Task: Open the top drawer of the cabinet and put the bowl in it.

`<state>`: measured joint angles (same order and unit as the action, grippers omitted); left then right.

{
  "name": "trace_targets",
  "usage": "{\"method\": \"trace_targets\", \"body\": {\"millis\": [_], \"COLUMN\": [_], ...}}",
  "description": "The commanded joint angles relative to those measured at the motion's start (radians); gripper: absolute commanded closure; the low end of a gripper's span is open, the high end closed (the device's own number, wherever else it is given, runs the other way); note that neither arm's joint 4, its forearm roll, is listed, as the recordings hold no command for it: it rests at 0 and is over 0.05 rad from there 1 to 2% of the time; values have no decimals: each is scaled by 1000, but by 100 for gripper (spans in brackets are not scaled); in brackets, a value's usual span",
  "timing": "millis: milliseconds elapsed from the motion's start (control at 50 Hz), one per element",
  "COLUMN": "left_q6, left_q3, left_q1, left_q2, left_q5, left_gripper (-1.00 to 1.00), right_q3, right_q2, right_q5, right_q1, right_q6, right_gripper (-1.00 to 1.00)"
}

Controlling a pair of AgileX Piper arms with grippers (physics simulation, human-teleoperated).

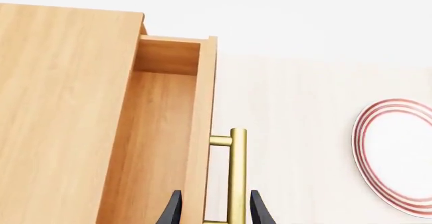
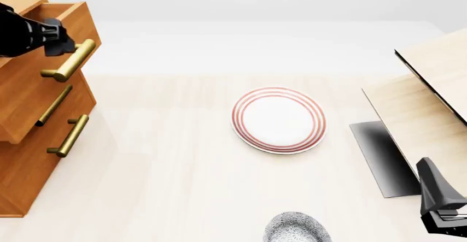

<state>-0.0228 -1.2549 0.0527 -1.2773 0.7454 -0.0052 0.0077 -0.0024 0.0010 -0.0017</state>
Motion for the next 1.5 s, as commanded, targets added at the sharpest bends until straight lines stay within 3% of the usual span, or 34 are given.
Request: {"method": "trace_targets", "body": {"millis": [20,1500], "left_q6": [5,19], "left_q3": [8,-37], "left_q1": [-10,-158], "left_q2": [-1,-27], "left_q5": [-6,30], "left_gripper": [-100,-100], "right_q3": [1,1], "right_q2": [-2,-1], "right_q5": [0,0], "right_q1": [0,0], "right_q6": [0,0], "right_gripper": [-100,-100]}}
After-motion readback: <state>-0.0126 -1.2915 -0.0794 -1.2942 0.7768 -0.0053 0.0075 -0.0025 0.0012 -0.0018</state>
